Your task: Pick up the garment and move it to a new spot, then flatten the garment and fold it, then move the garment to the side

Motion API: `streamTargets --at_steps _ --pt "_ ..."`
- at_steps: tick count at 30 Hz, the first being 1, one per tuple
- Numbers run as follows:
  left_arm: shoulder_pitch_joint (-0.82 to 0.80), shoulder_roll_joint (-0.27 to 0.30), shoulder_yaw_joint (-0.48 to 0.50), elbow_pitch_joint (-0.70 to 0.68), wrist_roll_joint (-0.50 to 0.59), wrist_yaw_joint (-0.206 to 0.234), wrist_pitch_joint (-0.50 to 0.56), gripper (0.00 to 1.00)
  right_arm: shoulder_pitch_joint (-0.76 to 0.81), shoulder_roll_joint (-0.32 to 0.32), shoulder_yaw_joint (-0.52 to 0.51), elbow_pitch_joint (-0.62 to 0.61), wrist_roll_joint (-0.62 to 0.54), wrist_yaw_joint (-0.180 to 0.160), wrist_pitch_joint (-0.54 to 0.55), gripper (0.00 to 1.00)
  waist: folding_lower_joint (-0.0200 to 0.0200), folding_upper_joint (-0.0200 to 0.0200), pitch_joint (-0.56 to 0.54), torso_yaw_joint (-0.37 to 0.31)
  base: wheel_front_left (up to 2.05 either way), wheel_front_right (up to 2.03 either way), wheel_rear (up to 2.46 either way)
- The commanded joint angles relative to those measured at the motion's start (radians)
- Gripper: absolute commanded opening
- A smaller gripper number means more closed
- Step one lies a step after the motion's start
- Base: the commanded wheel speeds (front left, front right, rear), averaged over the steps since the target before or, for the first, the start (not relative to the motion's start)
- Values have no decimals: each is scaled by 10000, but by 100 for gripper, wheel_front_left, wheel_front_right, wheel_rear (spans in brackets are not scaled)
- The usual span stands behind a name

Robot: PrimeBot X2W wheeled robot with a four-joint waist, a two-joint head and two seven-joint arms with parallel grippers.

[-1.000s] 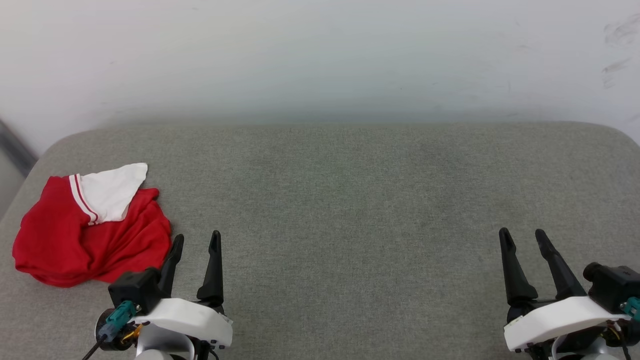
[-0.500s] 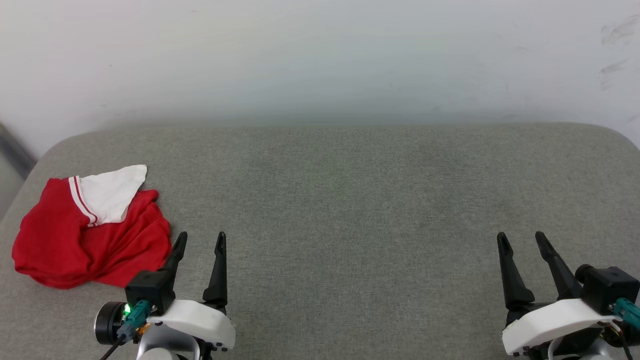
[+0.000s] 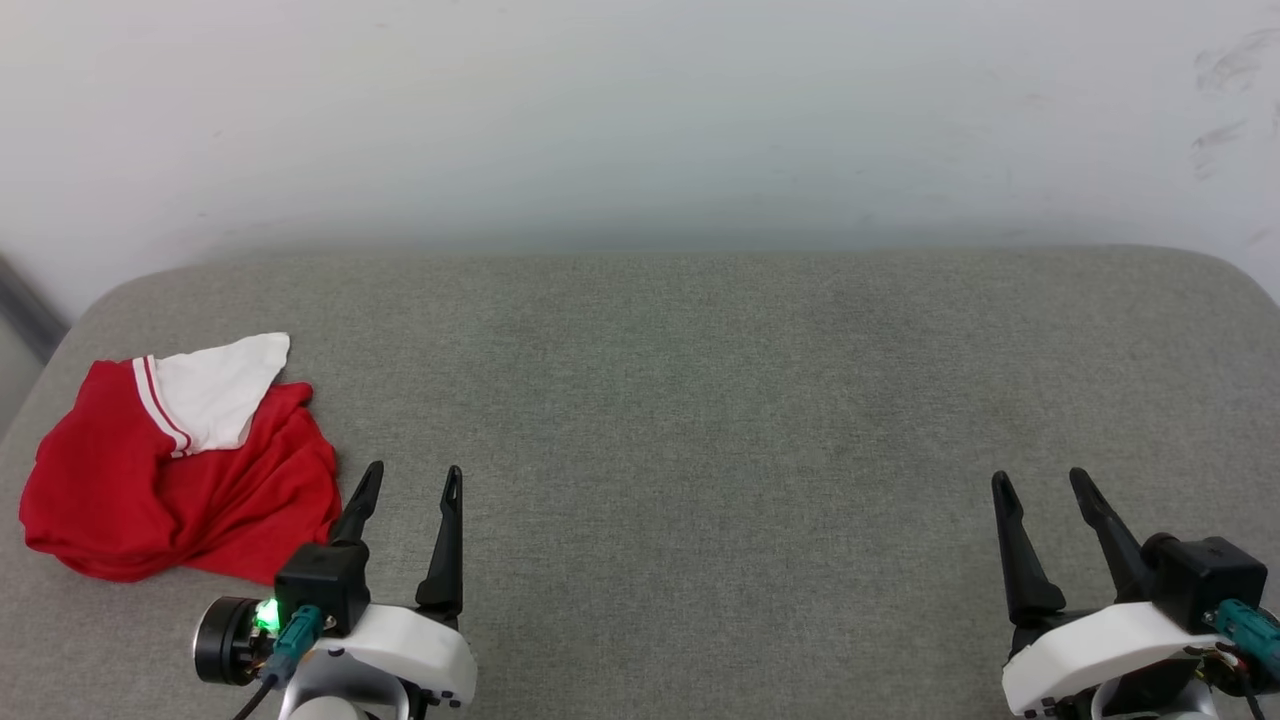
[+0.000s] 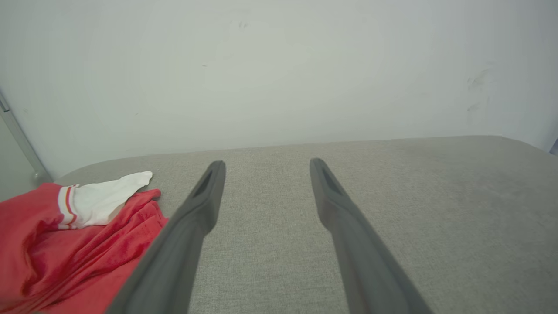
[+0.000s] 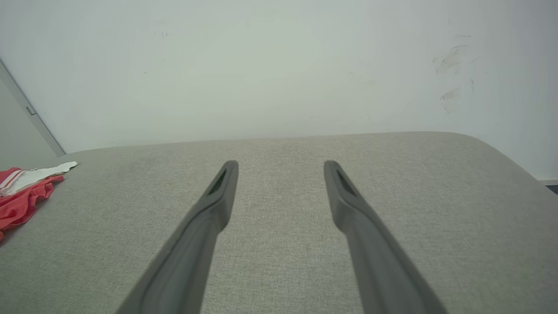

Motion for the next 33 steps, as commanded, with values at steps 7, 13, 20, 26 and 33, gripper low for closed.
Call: streamTargets --at_steps 7,13,20,26,33 --pt "-109 37 -23 -30 321 64 -158 100 22 16 45 72 -418 -3 -147 100 0 0 -1 -22 0 0 0" --pt "-129 5 -25 16 224 78 -135 100 0 16 75 168 -434 -3 -194 100 0 0 4 7 0 0 0" --pt "-203 -82 66 13 -87 83 -120 100 -37 16 78 251 -393 -3 -180 100 0 0 69 410 0 0 0" --pt "-270 -40 177 95 -311 110 -99 100 -95 17 173 277 -360 -3 -238 100 0 0 84 1184 0 0 0" --pt "-242 28 353 104 -564 198 -47 100 -219 15 309 276 -310 -3 -232 100 0 0 104 2445 0 0 0"
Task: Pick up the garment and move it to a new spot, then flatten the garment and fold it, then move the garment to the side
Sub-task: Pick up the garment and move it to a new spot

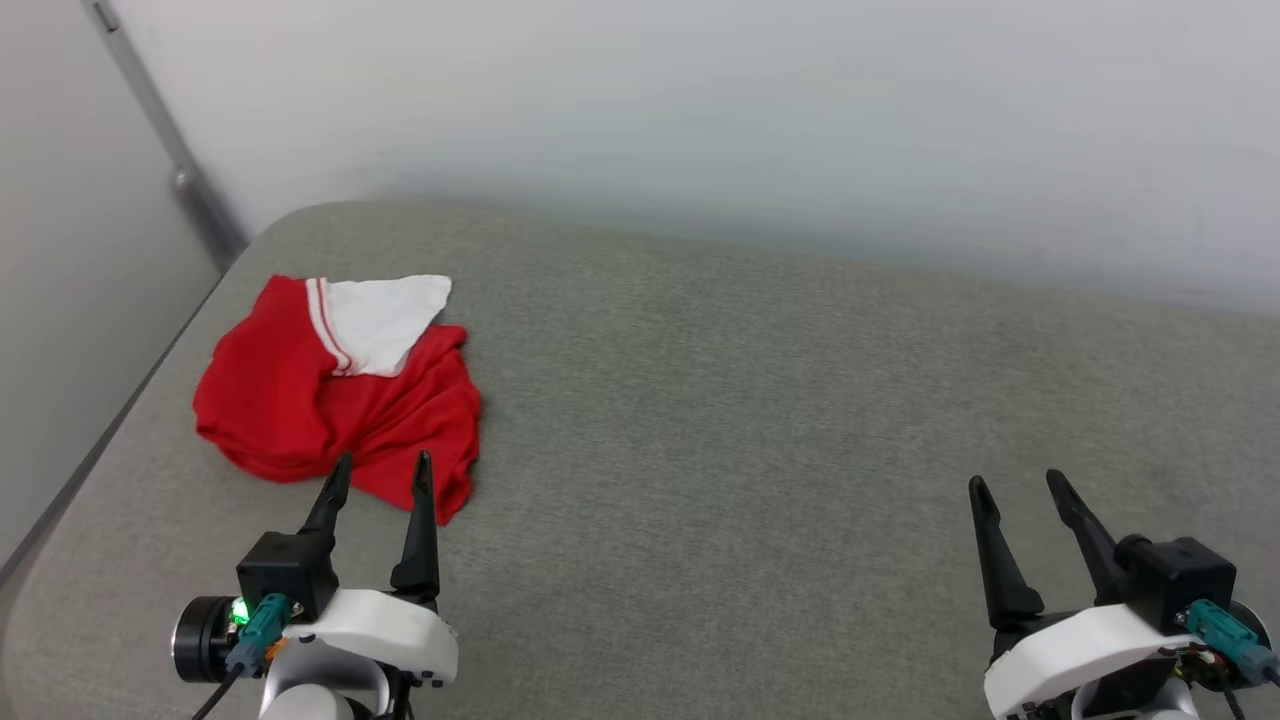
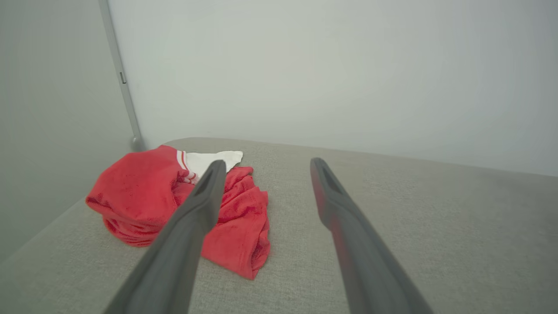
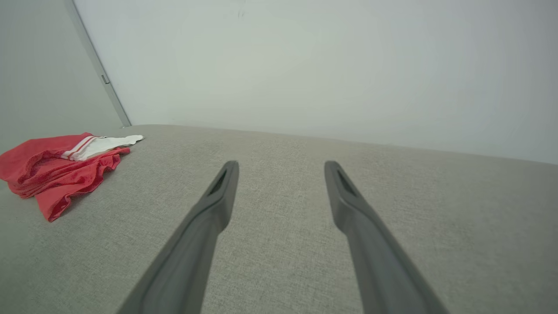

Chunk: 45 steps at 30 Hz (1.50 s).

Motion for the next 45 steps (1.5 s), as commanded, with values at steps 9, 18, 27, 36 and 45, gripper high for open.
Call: streamTargets --at_steps 9,18,27,36,45 --pt "188 263 255 -130 -131 309 130 100 -263 12 459 -187 126 -7 -66 100 0 0 54 1850 0 0 0" --pt "291 514 414 -431 -165 492 317 100 -322 9 850 -420 96 -8 77 100 0 0 157 2469 0 0 0" --pt "-90 786 520 -682 -283 560 661 100 -540 10 1050 -774 -155 -7 323 100 0 0 494 2088 0 0 0" --pt "-2590 1268 631 -398 -725 107 1714 100 -1613 9 1071 -1977 -938 -7 1086 100 0 0 2304 1054 0 0 0" --pt "-5977 2795 734 1582 -1606 -728 5363 100 -2614 2 1054 -2855 -1365 -7 1379 100 0 0 4382 -424 0 0 0"
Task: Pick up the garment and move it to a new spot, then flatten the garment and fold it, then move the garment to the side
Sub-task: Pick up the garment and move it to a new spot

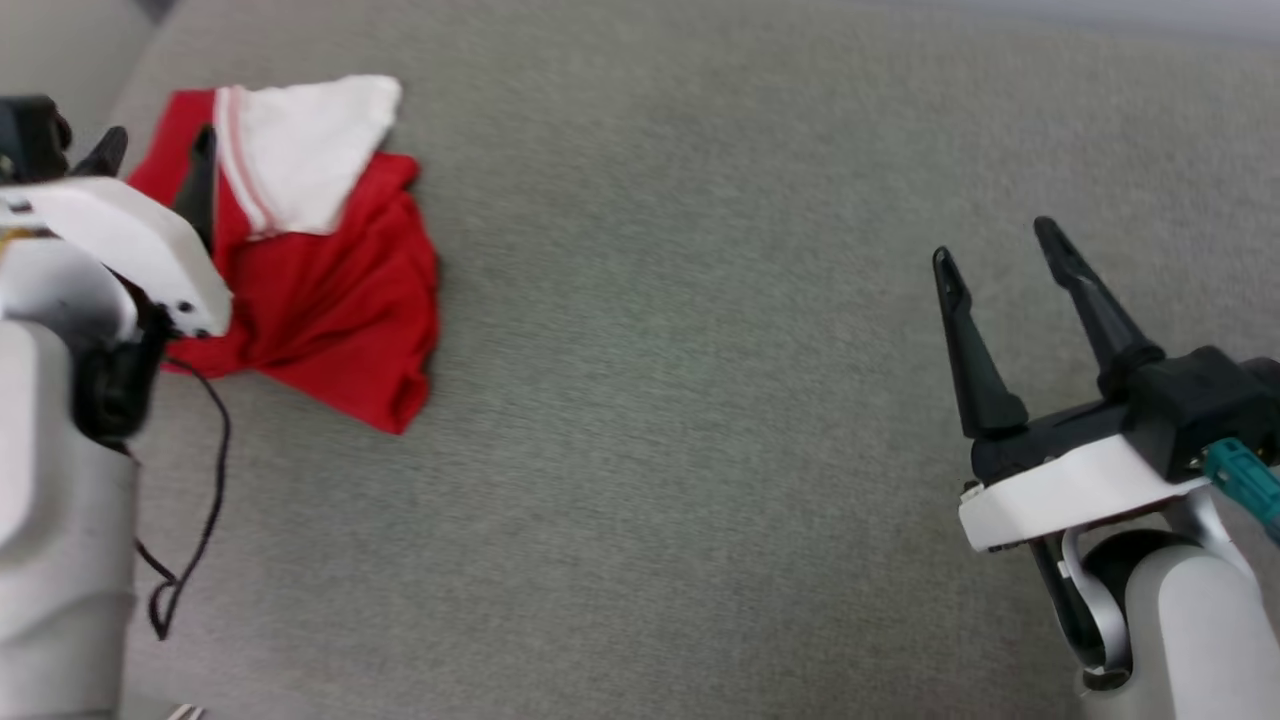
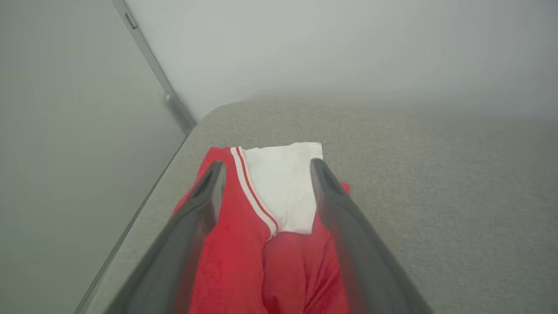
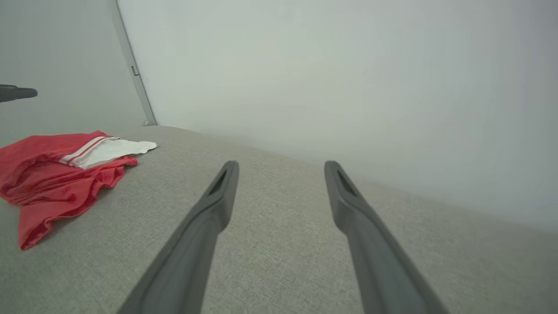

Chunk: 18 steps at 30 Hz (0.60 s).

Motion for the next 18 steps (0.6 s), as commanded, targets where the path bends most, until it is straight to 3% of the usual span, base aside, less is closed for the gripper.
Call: streamTargets --at_steps 1,11,17,18 --pt "-100 71 3 82 -22 -44 117 100 -163 -1 -16 -57 -65 -7 0 100 -2 0 742 -680 0 0 0" --pt "-1210 1154 152 2598 -1173 -324 3598 100 -691 4 -135 -138 61 -7 -236 100 -2 0 2023 -1388 0 0 0" --pt "-844 775 191 4038 -1723 -226 4709 100 -860 6 -186 33 163 -7 -416 100 -2 0 2355 -1561 0 0 0" --pt "-720 513 184 4373 -1940 -220 5167 82 -857 6 -216 89 189 -7 -437 100 -2 0 2359 -1551 0 0 0"
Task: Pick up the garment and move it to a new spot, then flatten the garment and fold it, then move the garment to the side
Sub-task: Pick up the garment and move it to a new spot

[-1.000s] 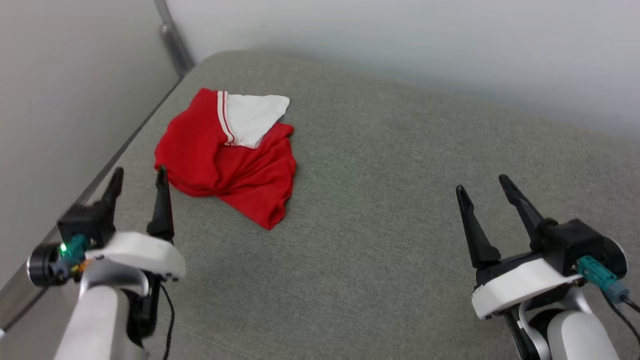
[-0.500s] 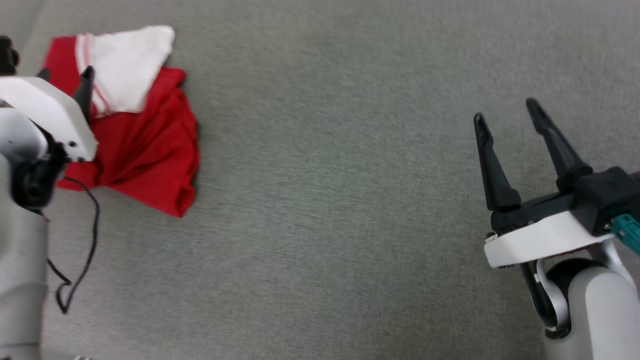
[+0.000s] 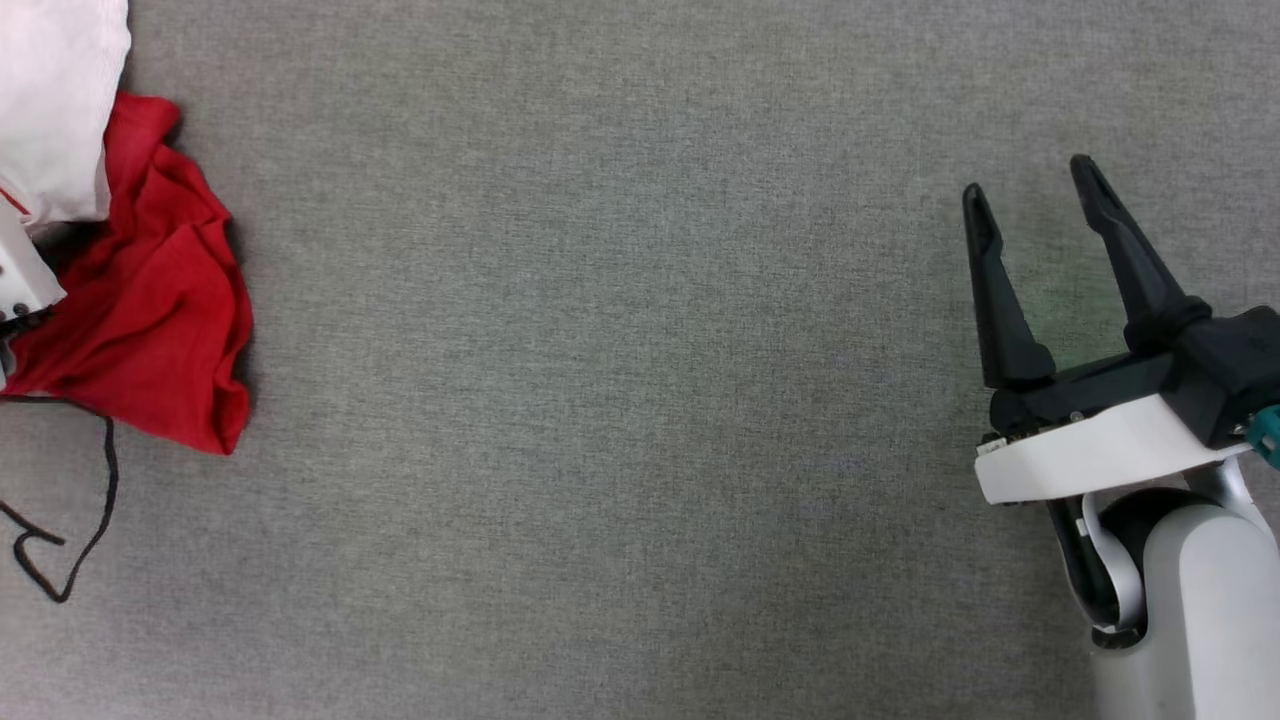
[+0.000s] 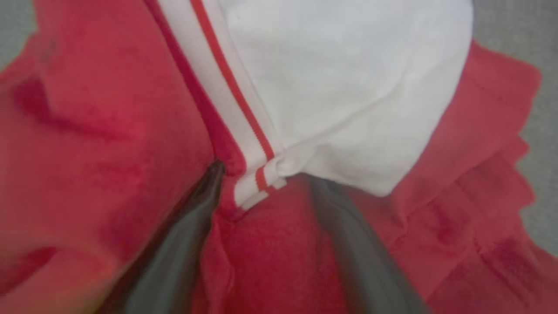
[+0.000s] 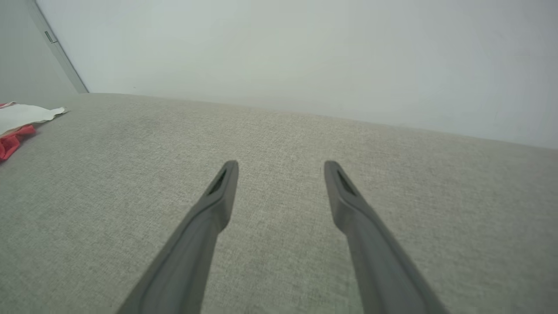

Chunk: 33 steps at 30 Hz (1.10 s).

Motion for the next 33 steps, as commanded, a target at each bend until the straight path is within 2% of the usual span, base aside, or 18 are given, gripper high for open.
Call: streamTargets --at_steps 1,2,6,13,20,27,33 --pt "974 -949 -422 863 -47 -11 452 3 -128 8 -21 10 23 -7 -59 100 2 0 -15 15 0 0 0" --pt "922 -971 -435 868 -53 0 417 0 -163 8 -31 50 22 -7 -58 100 2 0 -59 34 0 0 0" --pt "672 -754 -593 507 328 30 -381 0 -119 8 -26 233 64 -7 -99 100 2 0 -497 150 0 0 0" --pt "108 -289 -841 -283 1234 225 -2854 0 305 9 -154 618 286 -7 -205 100 2 0 -1838 416 0 0 0" --pt "209 -539 -1173 -1091 1781 332 -4826 0 923 9 -465 946 564 -7 -308 100 2 0 -3370 423 0 0 0" --pt "688 -1317 -1538 -2404 1916 481 -6111 0 1690 11 -803 1078 909 -7 -277 100 2 0 -4555 -104 0 0 0" --pt "1734 -2385 -2189 -3616 1747 446 -6366 0 2270 6 -969 1069 997 -7 -117 100 2 0 -5243 -978 0 0 0"
